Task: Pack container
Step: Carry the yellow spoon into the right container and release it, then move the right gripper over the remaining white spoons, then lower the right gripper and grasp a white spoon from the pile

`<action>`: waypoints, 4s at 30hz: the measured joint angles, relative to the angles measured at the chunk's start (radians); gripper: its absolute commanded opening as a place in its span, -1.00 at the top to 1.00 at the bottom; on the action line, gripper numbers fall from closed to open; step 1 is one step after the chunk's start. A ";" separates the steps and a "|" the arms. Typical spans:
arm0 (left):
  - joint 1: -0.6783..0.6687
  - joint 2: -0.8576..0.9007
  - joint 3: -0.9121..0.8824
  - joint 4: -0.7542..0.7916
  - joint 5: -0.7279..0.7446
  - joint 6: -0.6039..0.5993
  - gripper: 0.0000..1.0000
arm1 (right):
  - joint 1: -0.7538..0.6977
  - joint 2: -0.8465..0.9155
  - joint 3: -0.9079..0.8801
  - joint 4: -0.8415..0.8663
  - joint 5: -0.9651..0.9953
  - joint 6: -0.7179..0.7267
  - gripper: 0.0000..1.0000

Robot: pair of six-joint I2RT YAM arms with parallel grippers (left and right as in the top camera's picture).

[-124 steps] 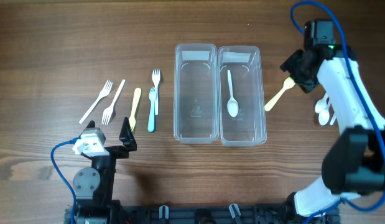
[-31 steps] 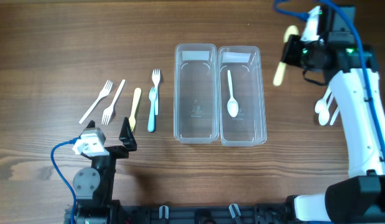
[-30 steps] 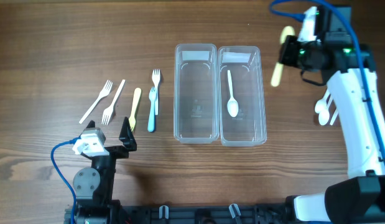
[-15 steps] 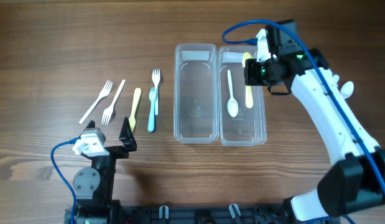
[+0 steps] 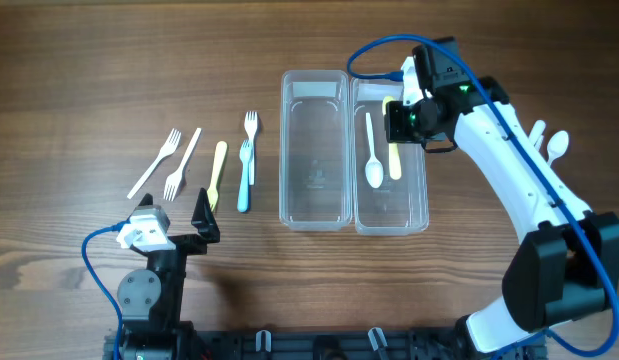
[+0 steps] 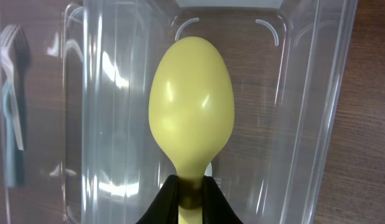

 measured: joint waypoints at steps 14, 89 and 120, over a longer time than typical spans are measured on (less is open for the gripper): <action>0.000 0.000 0.000 0.000 0.000 0.000 -1.00 | 0.000 0.022 -0.051 0.078 0.005 -0.007 -0.37; 0.000 0.000 0.000 0.000 0.000 0.000 -1.00 | -0.616 0.281 0.091 0.029 0.259 0.182 0.24; 0.000 0.000 0.000 0.000 0.000 0.000 -1.00 | -0.616 0.283 -0.036 0.193 0.257 0.178 0.24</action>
